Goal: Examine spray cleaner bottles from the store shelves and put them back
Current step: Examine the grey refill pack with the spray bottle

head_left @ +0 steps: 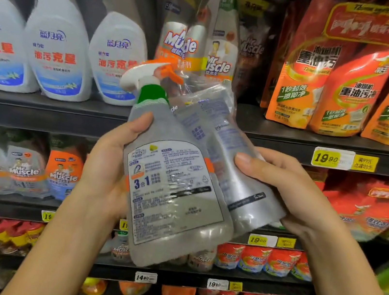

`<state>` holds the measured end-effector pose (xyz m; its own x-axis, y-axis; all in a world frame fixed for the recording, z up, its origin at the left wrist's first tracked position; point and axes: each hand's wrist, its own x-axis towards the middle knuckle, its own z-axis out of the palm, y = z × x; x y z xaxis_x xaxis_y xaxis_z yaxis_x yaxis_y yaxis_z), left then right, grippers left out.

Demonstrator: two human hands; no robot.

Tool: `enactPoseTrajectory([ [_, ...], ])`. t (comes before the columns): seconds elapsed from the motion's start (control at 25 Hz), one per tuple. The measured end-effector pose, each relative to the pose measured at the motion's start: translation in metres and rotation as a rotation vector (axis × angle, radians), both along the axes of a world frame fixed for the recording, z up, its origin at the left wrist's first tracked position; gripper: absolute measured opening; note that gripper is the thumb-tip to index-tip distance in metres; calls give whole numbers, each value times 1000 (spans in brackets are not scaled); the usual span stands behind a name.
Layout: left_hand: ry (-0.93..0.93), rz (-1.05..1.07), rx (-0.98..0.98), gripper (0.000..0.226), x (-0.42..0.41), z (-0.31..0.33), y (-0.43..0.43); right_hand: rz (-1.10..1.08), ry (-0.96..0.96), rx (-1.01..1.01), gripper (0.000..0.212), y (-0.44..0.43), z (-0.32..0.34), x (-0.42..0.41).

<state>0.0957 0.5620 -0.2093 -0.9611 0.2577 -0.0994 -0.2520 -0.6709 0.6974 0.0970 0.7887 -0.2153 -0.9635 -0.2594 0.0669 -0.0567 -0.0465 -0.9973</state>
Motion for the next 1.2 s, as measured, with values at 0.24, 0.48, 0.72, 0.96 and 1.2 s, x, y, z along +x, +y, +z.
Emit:
enactPoseTrajectory([
  [0.24,-136,-20,-6,50,0,11,-5,30,18,-77,24,-4,3,3],
  [0.48,73,23,6,25,2,6,-2,38,155,-68,34,-1,-7,-5],
  [0.72,269,84,-21,27,9,-9,3,90,308,26,50,1,-10,-1],
  [0.96,289,166,-20,24,7,-11,16,-411,708,884,57,-30,6,19],
  [1.2,193,266,-44,58,10,-8,32,-336,608,1075,94,-92,-21,53],
])
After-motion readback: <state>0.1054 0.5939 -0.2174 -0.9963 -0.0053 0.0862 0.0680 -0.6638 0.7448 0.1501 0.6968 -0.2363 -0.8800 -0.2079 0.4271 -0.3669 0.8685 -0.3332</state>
